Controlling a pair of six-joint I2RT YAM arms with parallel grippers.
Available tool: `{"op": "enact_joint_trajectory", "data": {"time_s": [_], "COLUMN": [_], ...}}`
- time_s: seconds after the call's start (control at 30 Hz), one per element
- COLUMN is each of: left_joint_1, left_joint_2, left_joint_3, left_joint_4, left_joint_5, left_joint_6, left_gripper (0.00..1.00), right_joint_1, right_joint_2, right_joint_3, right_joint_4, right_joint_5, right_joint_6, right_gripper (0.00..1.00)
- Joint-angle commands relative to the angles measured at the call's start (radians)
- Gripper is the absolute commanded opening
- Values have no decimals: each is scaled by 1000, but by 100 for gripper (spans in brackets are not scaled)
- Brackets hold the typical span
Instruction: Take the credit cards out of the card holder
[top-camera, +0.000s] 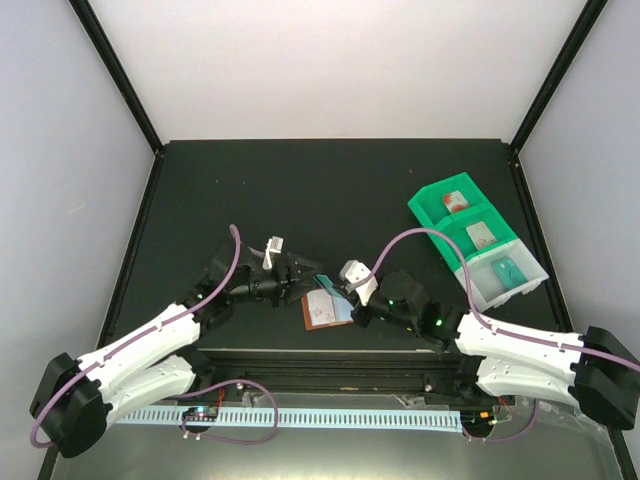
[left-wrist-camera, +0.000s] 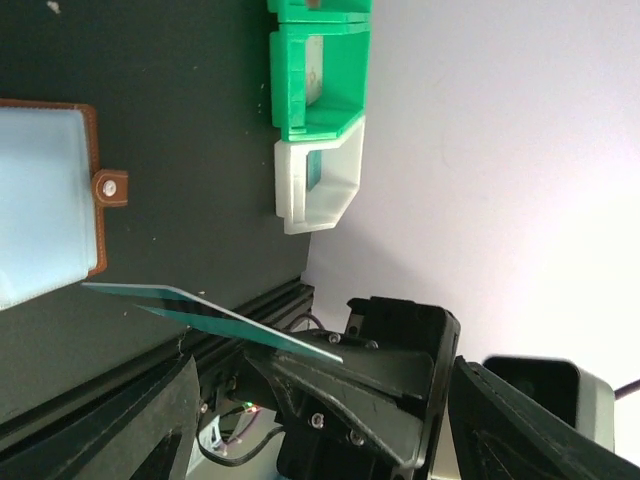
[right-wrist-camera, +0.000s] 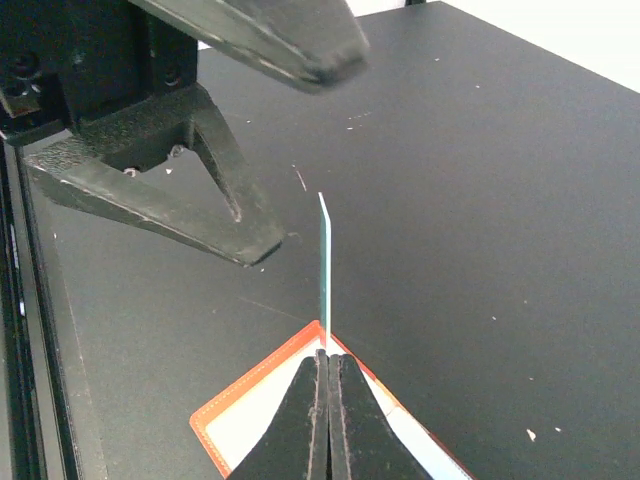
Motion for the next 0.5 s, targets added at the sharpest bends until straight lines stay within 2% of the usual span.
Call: {"op": "enact_joint_trajectory", "data": {"time_s": [0.0,0.13,0.4,0.47], "left_joint_1": [1,2,2,2], "left_joint_2": [3,7,14,11], "left_joint_3": [-14,-13,-45,-46], "left_joint_4": [35,46,79,66], "left_joint_5": [24,25,33,25], "left_joint_6": [-92,-95,-114,-101], "left_gripper": [69,66,42,32], "right_joint_1": [48,86,150,162], "right_joint_2": [-3,-15,-5,3], "right_joint_3": [12,-2,4,6], "right_joint_4": [46,68,54,53], "right_joint_5": [75,92,162,177], "right_joint_6": [-117,-168,-226,-237], "right_gripper": [1,1,1,1]}}
